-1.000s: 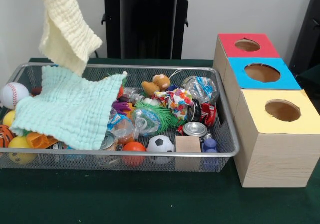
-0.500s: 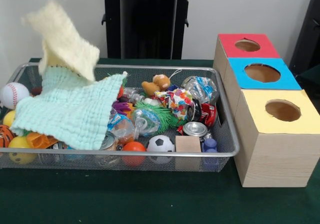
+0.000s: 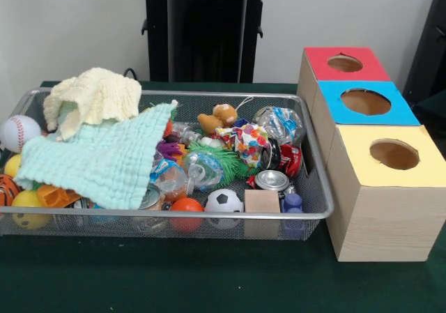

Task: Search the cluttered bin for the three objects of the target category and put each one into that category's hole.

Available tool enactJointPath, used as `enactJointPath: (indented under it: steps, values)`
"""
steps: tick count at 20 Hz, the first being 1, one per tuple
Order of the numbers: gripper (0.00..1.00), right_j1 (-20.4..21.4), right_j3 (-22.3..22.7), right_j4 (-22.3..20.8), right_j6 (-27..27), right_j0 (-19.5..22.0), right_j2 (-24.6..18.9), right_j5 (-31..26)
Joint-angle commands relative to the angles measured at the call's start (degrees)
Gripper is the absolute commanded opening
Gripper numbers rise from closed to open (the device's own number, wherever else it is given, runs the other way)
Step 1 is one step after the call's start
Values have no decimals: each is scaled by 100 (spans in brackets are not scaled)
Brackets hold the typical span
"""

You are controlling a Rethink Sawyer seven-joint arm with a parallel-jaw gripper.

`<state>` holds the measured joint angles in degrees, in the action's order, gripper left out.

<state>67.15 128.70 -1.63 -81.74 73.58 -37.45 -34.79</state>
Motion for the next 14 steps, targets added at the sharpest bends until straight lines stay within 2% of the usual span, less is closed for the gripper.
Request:
enactJointPath:
  steps: [1,4,10,14]
  values:
    - [100,327,-222,79,-12,-490,-355,-106]
    - [100,245,-369,74,-267,-793,-207,-211]
    - [100,-24,-779,-434,-722,-1532,264,-192]
    - [100,-462,-1150,-740,-1017,-2087,669,-65]
